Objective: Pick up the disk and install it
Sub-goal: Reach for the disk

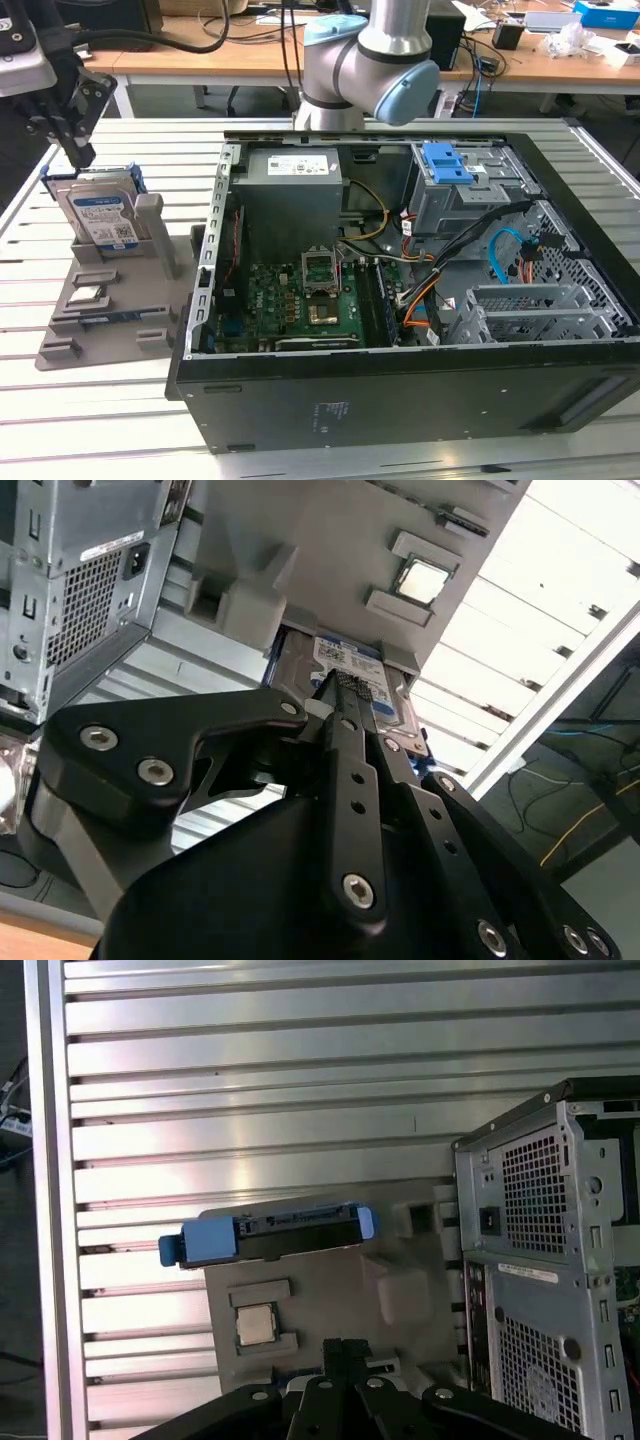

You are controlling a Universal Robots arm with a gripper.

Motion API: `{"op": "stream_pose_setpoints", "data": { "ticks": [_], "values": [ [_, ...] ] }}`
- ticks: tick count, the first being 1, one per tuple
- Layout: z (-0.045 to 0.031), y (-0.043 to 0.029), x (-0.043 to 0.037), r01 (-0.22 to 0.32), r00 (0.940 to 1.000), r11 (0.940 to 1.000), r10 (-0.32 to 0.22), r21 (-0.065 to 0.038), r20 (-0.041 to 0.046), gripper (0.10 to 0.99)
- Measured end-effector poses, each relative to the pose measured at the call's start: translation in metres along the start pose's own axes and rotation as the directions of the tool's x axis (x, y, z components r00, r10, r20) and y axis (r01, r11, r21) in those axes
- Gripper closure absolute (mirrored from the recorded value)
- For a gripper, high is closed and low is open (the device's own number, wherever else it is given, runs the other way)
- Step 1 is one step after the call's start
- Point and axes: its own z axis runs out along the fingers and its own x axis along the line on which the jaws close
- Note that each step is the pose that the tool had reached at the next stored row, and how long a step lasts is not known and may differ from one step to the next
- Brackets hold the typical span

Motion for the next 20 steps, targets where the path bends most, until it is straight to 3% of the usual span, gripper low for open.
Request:
{"op": "stream_pose_setpoints", "data": {
  "ticks": [5, 8, 12, 20],
  "values": [
    [0.005, 0.0021, 0.0175, 0.0, 1.0, 1.0, 0.0, 0.0, 0.0, 0.98],
    [0.0109, 0.0056, 0.0391, 0.0, 1.0, 1.0, 0.0, 0.0, 0.0001, 0.98],
    [0.0173, 0.009, 0.0532, 0.0, 1.0, 1.0, 0.0, 0.0, 0.0001, 0.98],
    [0.0189, 0.0099, 0.0561, 0.0, 1.0, 1.0, 0.0, 0.0, 0.0, 0.98]
  ]
}}
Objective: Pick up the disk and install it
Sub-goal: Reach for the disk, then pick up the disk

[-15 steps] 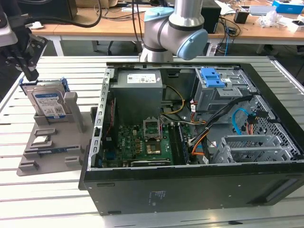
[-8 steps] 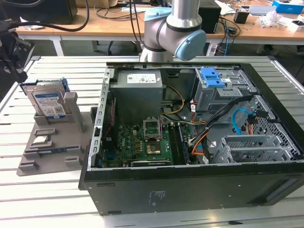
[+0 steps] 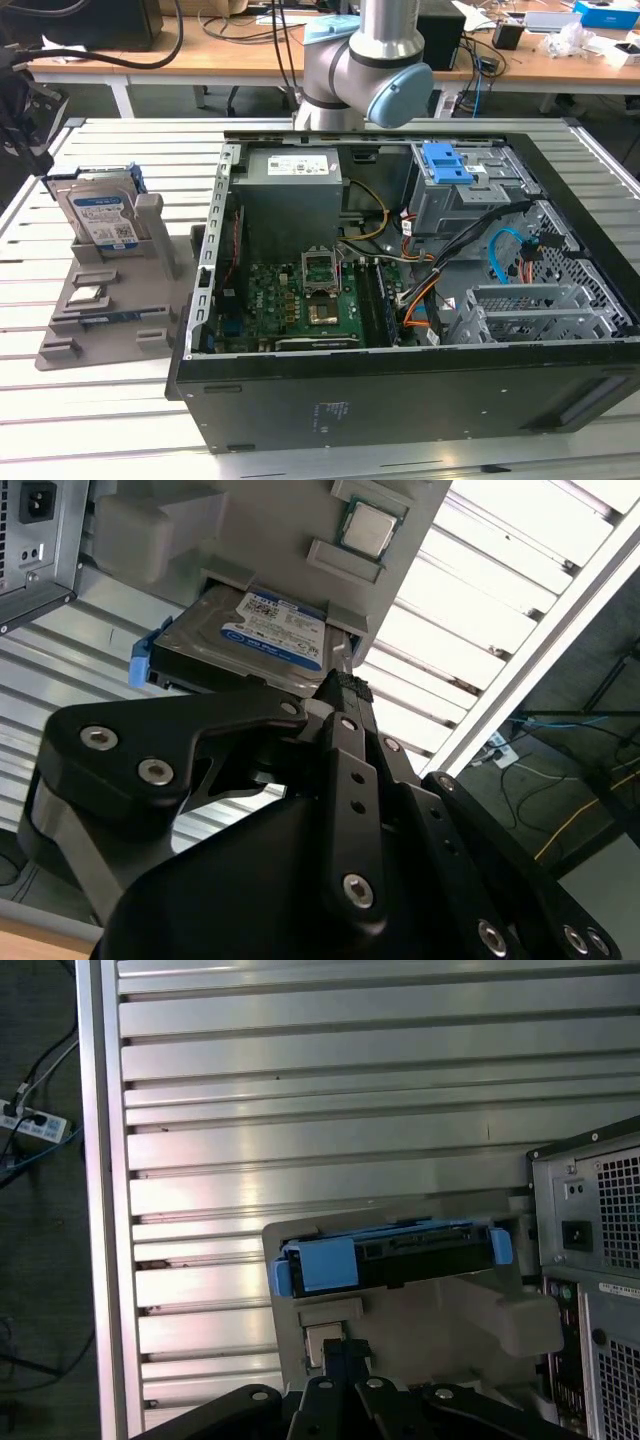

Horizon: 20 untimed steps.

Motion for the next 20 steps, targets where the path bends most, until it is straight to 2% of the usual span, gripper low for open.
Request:
{"op": "stream_pose_setpoints", "data": {
  "ticks": [10, 11, 13, 16, 18, 20],
  "values": [
    [0.0001, 0.0, 0.0, 0.001, 1.0, 1.0, -0.001, 0.0, 0.0, 0.98],
    [0.0001, 0.0, 0.0001, 0.007, 1.0, 1.0, -0.007, 0.0, -0.0003, 0.98],
    [0.0002, 0.0, 0.0001, 0.072, 0.9974, 0.9974, -0.072, -0.002, -0.0031, 0.98],
    [0.0001, 0.0, 0.0001, 0.133, 0.9911, 0.9911, -0.133, -0.003, -0.0057, 0.98],
    [0.0001, 0.0, 0.0001, 0.197, 0.9803, 0.9804, -0.197, -0.005, -0.0084, 0.98],
    [0.0002, 0.0, 0.0001, 0.235, 0.972, 0.972, -0.235, -0.007, -0.0098, 0.98]
  ]
}}
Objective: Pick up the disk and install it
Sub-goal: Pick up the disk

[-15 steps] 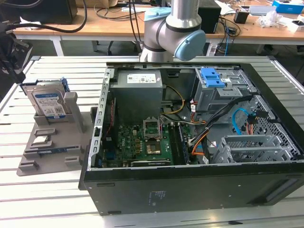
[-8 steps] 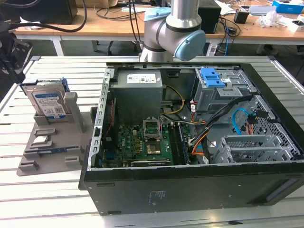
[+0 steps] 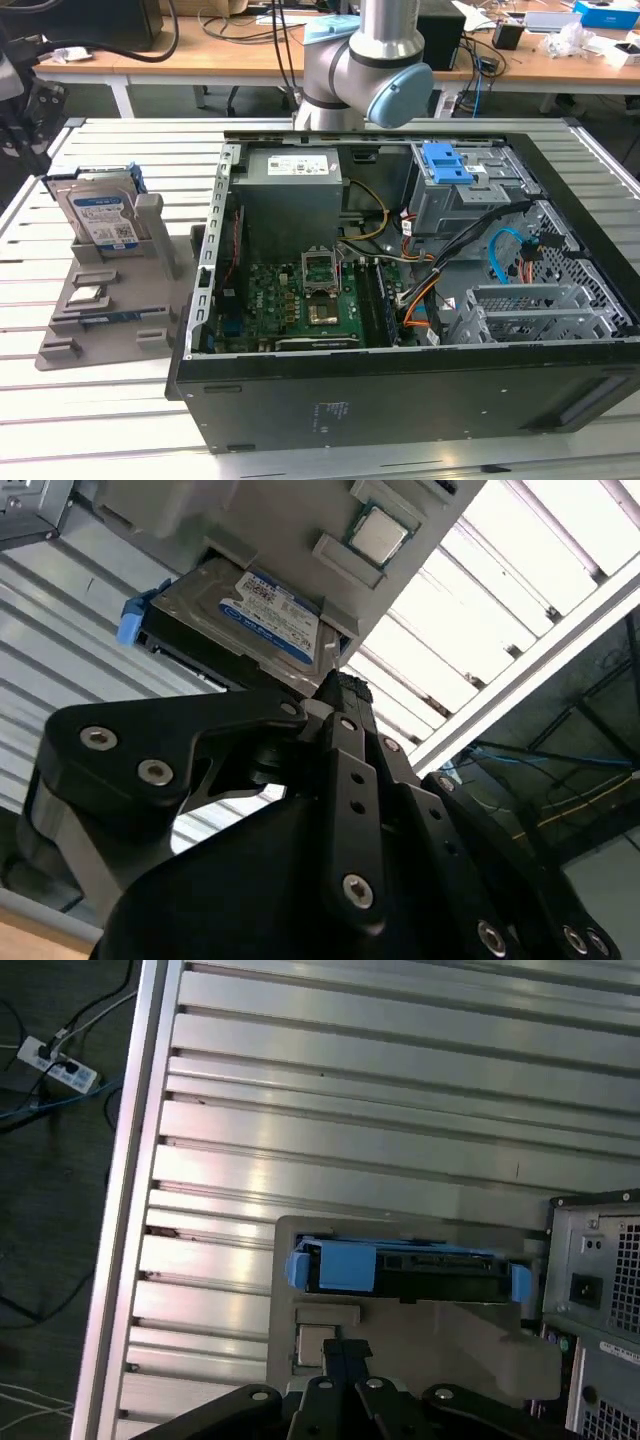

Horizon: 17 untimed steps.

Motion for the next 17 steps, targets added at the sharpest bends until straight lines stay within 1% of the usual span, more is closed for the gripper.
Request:
{"op": "stream_pose_setpoints", "data": {
  "ticks": [2, 3, 4, 5, 6, 7, 9, 10, 12, 13, 14, 15, 16, 17],
  "values": [
    [0.0, 0.0, 0.0, 0.052, 0.9986, 0.9986, -0.052, -0.001, -0.0023, 0.98],
    [0.0, 0.0, 0.0, 0.07, 0.9976, 0.9976, -0.07, -0.002, -0.0031, 0.98],
    [0.0, 0.0, 0.0, 0.103, 0.9947, 0.9947, -0.103, -0.003, -0.0045, 0.98],
    [0.0, 0.0, 0.0, 0.142, 0.9899, 0.9899, -0.142, -0.004, -0.0062, 0.98],
    [0.0, 0.0, 0.0, 0.165, 0.9862, 0.9862, -0.165, -0.004, -0.0072, 0.98],
    [0.0, 0.0, 0.0, 0.193, 0.9812, 0.9812, -0.193, -0.005, -0.0083, 0.98],
    [0.0, 0.0, 0.0, 0.255, 0.9668, 0.9669, -0.255, -0.007, -0.0106, 0.98],
    [0.0, 0.0, 0.0, 0.295, 0.9553, 0.9553, -0.295, -0.009, -0.0123, 0.98],
    [0.0, 0.0, 0.0, 0.335, 0.942, 0.9421, -0.335, -0.01, -0.0137, 0.98],
    [0.0, 0.0, 0.0, 0.36, 0.9328, 0.9329, -0.36, -0.011, -0.0146, 0.98],
    [0.0, 0.0, 0.0, 0.375, 0.9266, 0.9268, -0.376, -0.012, -0.0151, 0.98],
    [0.0, 0.0, 0.0, 0.399, 0.9169, 0.917, -0.399, -0.013, -0.0159, 0.98],
    [0.0, 0.0, -0.0001, 0.418, 0.9083, 0.9085, -0.418, -0.014, -0.0166, 0.98],
    [0.0, 0.0, -0.0001, 0.433, 0.9013, 0.9014, -0.433, -0.014, -0.0171, 0.98]
  ]
}}
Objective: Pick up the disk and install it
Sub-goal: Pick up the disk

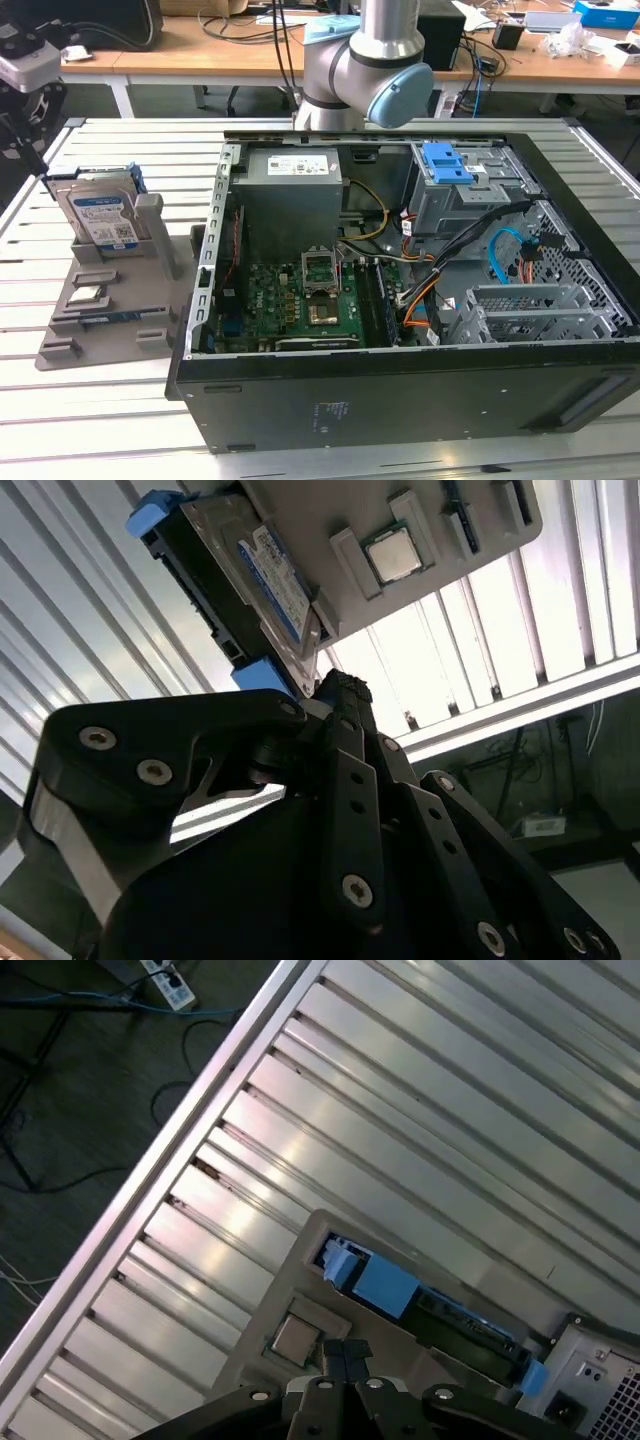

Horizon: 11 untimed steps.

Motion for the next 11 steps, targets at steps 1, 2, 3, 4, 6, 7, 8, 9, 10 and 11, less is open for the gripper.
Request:
{"op": "stream_pose_setpoints", "data": {
  "ticks": [1, 2, 3, 4, 6, 7, 8, 9, 10, 11],
  "values": [
    [0.0, 0.0, 0.0, 0.025, 0.9997, 0.9997, -0.025, -0.001, -0.0012, 0.98],
    [0.0, 0.0, 0.0, 0.047, 0.9989, 0.9989, -0.047, -0.001, -0.0021, 0.98],
    [0.0, 0.0, 0.0, 0.064, 0.9979, 0.9979, -0.064, -0.002, -0.0028, 0.98],
    [0.0, 0.0, -0.0001, 0.086, 0.9963, 0.9963, -0.086, -0.002, -0.0038, 0.98],
    [0.0, -0.0001, -0.0001, 0.12, 0.9927, 0.9927, -0.12, -0.003, -0.0053, 0.98],
    [0.0, -0.0001, -0.0001, 0.138, 0.9904, 0.9904, -0.138, -0.004, -0.006, 0.98],
    [0.0, -0.0001, -0.0001, 0.165, 0.9863, 0.9863, -0.165, -0.004, -0.0071, 0.98],
    [0.0, -0.0001, -0.0001, 0.195, 0.9808, 0.9809, -0.195, -0.005, -0.0083, 0.98],
    [0.0, -0.0001, -0.0001, 0.245, 0.9693, 0.9694, -0.246, -0.007, -0.0103, 0.98],
    [0.0, -0.0001, -0.0001, 0.283, 0.959, 0.9591, -0.283, -0.008, -0.0118, 0.98]
  ]
}}
